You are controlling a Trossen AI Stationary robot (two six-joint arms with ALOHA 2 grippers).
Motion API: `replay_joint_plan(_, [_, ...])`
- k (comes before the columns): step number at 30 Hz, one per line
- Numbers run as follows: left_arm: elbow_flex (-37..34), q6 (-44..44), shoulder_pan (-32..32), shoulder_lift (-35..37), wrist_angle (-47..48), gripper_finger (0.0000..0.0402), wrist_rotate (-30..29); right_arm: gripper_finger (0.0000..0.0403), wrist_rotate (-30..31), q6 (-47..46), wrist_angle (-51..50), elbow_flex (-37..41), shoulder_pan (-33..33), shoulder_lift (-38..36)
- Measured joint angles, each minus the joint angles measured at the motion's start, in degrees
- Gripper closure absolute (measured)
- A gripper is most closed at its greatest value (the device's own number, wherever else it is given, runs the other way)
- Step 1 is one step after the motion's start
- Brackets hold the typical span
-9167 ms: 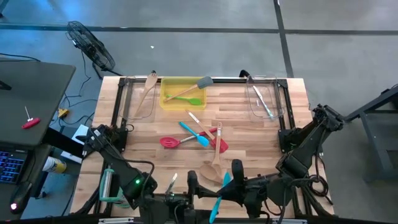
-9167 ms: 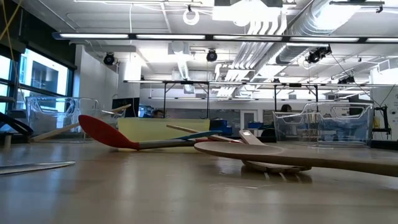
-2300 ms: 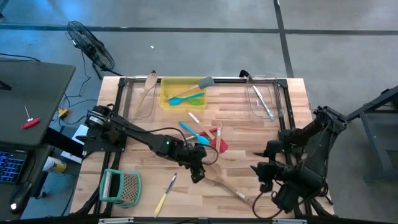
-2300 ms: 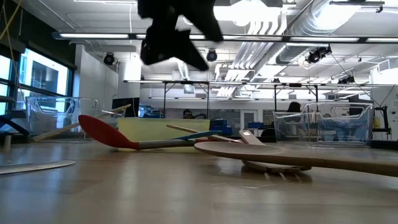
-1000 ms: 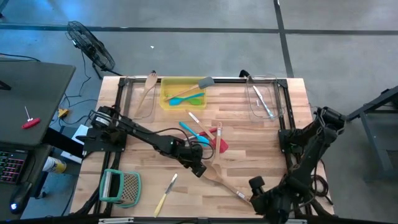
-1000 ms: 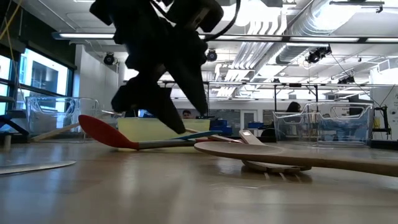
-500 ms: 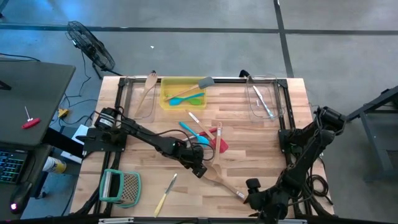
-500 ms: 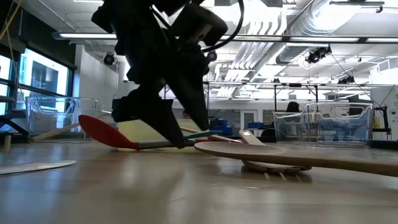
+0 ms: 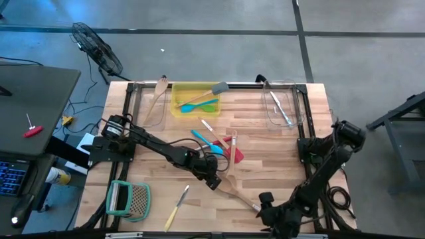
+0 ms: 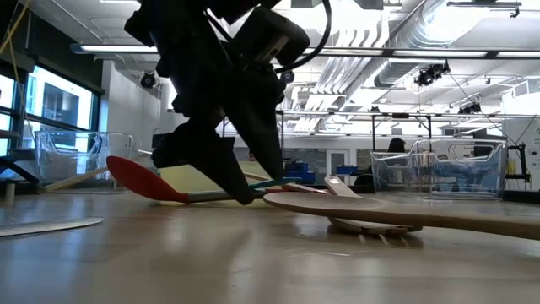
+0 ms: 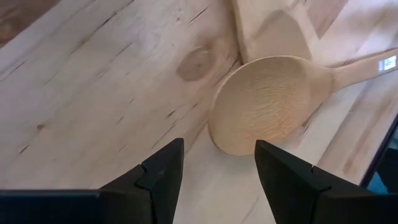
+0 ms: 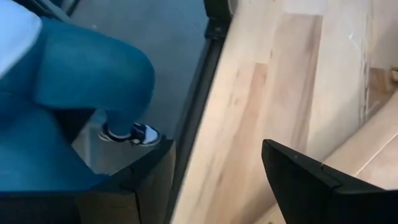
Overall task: Pick & Place Kitchen Items
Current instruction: Put the wooden serving spoon into the left transparent bin
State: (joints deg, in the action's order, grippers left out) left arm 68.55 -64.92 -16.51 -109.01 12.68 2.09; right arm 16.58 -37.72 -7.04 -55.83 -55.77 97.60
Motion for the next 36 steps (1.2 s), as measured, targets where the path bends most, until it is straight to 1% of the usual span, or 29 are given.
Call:
replay_joint_plan(4, [0.0,0.01,-0.01,0.0,-0.72,0.0208,0.54,0.017,-0.79,0.51,-0.2,0.0,1.11,1.85])
replay_joint_plan(6, [0.0,0.0,-0.02,0.0,-0.68,0.0208,0.46,0.017,-2.3,0.79,-0.27,0.0,1.86,2.62])
replay_joint_plan(13, [0.0,-0.93,0.0,0.0,-0.89,0.0208,0.44,0.017,-3.28,1.91,-1.05,0.0,2.91,5.05])
replay_joint_plan(19, [0.0,-0.93,-0.02,0.0,-1.06,0.0208,0.42,0.017,-3.62,1.4,-4.58,-0.02,2.82,5.06])
replay_joint_plan(21, [0.0,-0.9,-0.02,0.0,-1.06,0.0208,0.44,0.017,-4.43,-0.05,-6.68,-0.01,2.52,4.95])
replay_joint_plan(24, [0.0,-0.15,-0.02,0.0,-1.06,0.0208,0.42,0.017,-4.05,-2.61,-8.78,-0.02,2.34,4.87])
replay_joint_plan(36, [0.0,0.12,-0.02,0.0,-1.16,0.0208,0.42,0.017,-3.13,-2.99,-8.99,-0.02,2.58,4.83])
